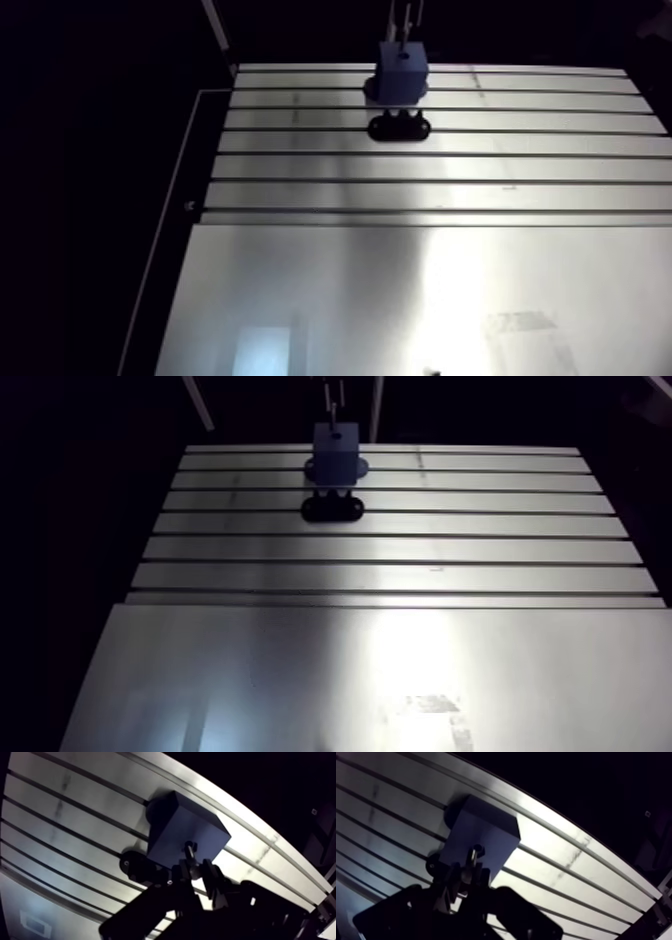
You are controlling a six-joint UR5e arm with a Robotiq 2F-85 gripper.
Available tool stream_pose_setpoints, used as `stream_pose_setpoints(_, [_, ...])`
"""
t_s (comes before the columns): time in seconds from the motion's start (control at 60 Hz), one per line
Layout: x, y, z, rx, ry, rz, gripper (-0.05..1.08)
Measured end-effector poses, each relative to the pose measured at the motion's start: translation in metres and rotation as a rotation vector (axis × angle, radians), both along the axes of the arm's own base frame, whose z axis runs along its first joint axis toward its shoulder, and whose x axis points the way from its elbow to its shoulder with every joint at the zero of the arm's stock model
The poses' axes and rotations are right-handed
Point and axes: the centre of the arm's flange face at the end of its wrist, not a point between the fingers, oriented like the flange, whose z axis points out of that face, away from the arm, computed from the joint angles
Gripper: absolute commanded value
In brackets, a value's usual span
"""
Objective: Pick up the M10 bolt and insert it into the hex recess until seated.
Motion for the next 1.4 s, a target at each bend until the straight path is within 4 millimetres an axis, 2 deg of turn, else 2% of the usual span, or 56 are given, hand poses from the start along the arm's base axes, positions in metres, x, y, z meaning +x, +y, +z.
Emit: stream_pose_setpoints(1.4, [-0.0004, -0.0001, -0.006, 0.0, -0.009, 0.003, 0.77])
